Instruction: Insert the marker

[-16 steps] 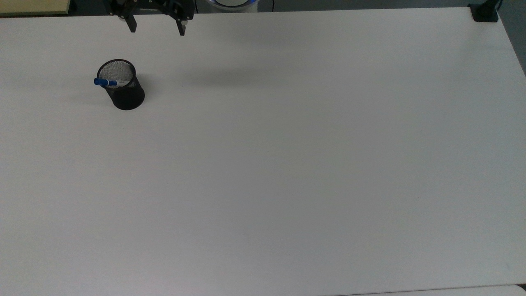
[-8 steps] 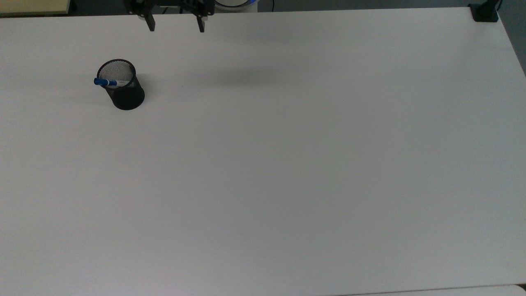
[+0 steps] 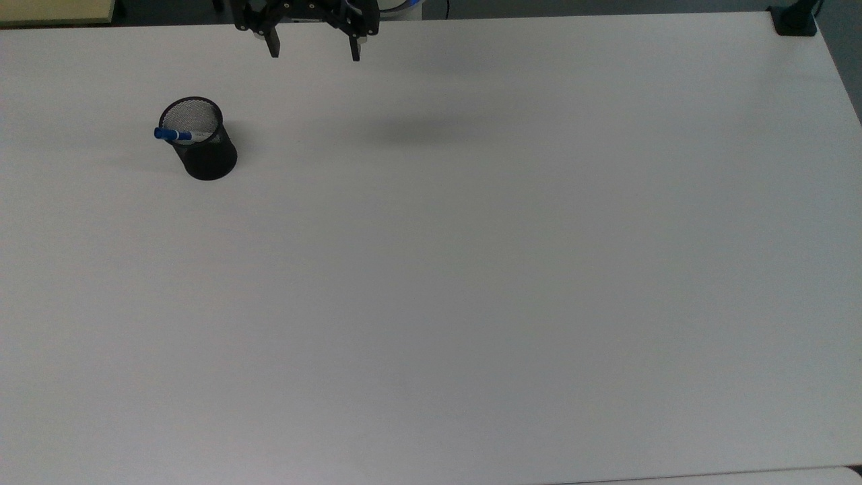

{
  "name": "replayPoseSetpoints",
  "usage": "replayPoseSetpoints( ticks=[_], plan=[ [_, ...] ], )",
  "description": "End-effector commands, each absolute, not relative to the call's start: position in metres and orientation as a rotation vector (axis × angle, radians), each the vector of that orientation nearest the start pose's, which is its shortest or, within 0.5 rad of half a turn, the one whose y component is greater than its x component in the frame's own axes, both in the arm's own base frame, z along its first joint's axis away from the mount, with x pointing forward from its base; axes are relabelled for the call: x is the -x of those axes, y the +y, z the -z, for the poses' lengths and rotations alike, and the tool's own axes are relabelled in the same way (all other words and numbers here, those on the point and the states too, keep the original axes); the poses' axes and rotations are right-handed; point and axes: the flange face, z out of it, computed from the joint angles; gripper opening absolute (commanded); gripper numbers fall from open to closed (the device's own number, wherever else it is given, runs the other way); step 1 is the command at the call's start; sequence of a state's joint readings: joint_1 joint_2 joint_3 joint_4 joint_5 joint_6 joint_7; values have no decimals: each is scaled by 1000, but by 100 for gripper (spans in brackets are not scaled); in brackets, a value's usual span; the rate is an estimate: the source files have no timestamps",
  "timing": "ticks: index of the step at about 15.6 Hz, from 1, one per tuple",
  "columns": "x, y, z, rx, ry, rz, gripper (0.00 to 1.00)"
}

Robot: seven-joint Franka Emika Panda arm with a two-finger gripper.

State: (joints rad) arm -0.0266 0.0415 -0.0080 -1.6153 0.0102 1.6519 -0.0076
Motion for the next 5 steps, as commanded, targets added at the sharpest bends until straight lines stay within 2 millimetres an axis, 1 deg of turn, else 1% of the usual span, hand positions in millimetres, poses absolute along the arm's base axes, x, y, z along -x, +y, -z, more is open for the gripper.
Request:
replayPoseSetpoints(
  ticks=[1, 5],
  plan=[
    [-567, -19, -591, 3142, 130, -17, 100],
    [-567, -19, -590, 3144, 139, -24, 100]
  ],
)
